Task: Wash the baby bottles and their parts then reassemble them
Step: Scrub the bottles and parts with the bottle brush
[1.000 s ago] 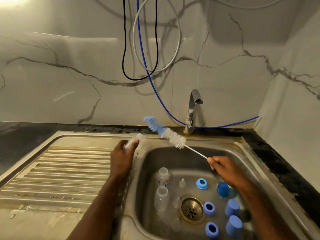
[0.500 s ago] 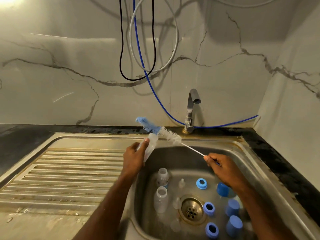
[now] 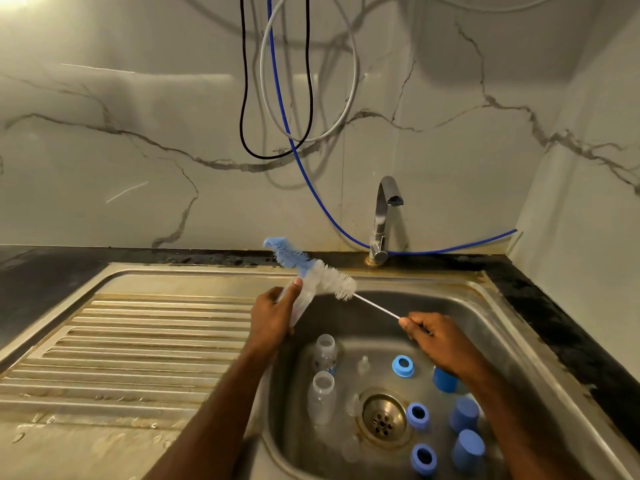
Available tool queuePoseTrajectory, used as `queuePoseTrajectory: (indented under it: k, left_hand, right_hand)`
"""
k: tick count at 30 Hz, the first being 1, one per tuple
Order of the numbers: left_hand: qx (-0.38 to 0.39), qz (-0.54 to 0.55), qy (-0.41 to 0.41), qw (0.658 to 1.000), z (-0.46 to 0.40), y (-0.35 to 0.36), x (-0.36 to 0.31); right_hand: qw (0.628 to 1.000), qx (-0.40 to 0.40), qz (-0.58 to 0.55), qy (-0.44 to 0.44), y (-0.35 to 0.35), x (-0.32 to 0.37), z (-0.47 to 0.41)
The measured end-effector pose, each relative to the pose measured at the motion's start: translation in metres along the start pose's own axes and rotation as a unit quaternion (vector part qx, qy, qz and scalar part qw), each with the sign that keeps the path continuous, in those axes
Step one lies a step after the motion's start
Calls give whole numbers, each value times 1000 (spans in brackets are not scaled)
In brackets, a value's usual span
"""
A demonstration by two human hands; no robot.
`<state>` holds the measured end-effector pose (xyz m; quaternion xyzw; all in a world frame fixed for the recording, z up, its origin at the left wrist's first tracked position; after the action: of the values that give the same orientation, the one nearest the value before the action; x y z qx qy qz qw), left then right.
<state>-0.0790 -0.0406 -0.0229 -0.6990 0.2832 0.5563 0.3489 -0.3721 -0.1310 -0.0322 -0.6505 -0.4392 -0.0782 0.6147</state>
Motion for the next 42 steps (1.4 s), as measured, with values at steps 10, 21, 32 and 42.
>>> queuePoseTrajectory:
  k: [10, 21, 32, 42]
  left_hand:
    - [1, 50, -14, 999, 1, 3, -1]
    - [39, 71, -15, 997, 6, 7, -7]
    - [35, 81, -33, 996, 8, 6, -9]
    - [84, 135, -66, 985, 10, 17, -4]
  right_hand:
    - [999, 22, -21, 10, -2, -4, -2]
    - [999, 22, -22, 10, -5, -8, -2]
    - [999, 31, -30, 14, -5, -7, -1]
    - [999, 16, -40, 0, -3, -1, -3]
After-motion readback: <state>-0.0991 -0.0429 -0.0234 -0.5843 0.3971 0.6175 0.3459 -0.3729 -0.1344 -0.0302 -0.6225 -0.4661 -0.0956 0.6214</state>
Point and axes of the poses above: each hand's wrist, its own z-axis away from the middle knuckle, its own y-axis out of the palm, x = y × z, the point moved 4 cm from there along -z, towards the middle knuckle, and after that the axes turned 1 degree about -x, right-handed, at the moved point
